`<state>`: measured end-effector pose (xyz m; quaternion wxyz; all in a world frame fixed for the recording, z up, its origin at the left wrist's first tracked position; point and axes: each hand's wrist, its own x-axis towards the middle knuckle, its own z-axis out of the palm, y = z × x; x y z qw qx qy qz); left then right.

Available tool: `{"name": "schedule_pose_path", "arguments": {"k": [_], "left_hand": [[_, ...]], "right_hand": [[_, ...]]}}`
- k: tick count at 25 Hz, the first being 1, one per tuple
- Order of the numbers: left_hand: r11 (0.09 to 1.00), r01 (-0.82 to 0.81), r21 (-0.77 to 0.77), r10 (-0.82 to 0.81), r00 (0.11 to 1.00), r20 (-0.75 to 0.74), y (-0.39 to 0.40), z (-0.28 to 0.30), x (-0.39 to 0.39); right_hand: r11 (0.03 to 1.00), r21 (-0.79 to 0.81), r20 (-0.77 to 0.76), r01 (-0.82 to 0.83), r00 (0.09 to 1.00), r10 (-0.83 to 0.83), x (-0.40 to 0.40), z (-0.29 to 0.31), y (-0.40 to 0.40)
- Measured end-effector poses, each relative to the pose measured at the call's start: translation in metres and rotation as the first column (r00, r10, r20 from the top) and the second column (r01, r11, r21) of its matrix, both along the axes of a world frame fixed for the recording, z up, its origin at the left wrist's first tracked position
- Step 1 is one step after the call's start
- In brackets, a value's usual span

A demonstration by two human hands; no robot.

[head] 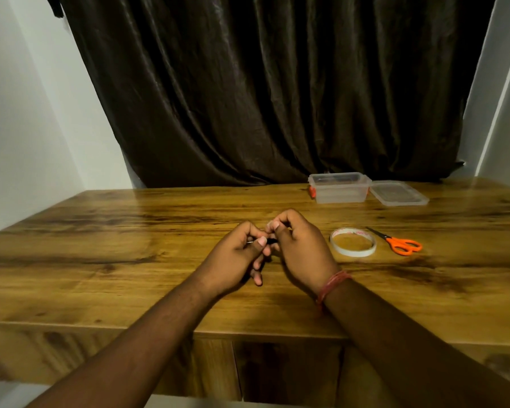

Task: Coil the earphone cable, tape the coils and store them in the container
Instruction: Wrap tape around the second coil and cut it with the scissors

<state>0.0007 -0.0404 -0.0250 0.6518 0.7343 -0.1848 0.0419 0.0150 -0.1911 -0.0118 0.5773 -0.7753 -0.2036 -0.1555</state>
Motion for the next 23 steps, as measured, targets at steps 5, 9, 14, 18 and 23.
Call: {"name": "schedule_pose_path", "arguments": {"k": [5, 9, 14, 18, 23], "left_hand": [[0.996, 0.023, -0.09, -0.029, 0.998, -0.061, 0.001, 0.002, 0.001], [0.998, 0.003, -0.067, -0.008, 0.998, -0.064, 0.003, 0.003, 0.002], [0.999, -0.03, -0.032, 0.028, 0.998, -0.061, 0.005, 0.003, 0.002], [0.997, -0.08, -0.011, 0.08, 0.995, -0.066, 0.006, 0.003, 0.003], [0.995, -0.098, 0.032, 0.099, 0.994, -0.036, 0.005, 0.001, 0.004]], "right_hand": [[0.991, -0.113, 0.12, 0.073, 0.991, -0.059, 0.001, 0.0, 0.0], [0.978, -0.179, 0.154, 0.111, 0.985, -0.084, 0.005, -0.002, 0.0], [0.958, -0.217, 0.214, 0.187, 0.967, -0.14, 0.008, 0.0, -0.009], [0.866, -0.365, 0.391, 0.342, 0.9, -0.19, 0.004, 0.003, -0.014], [0.717, -0.598, 0.479, 0.359, 0.877, -0.04, -0.007, 0.004, -0.004]]}}
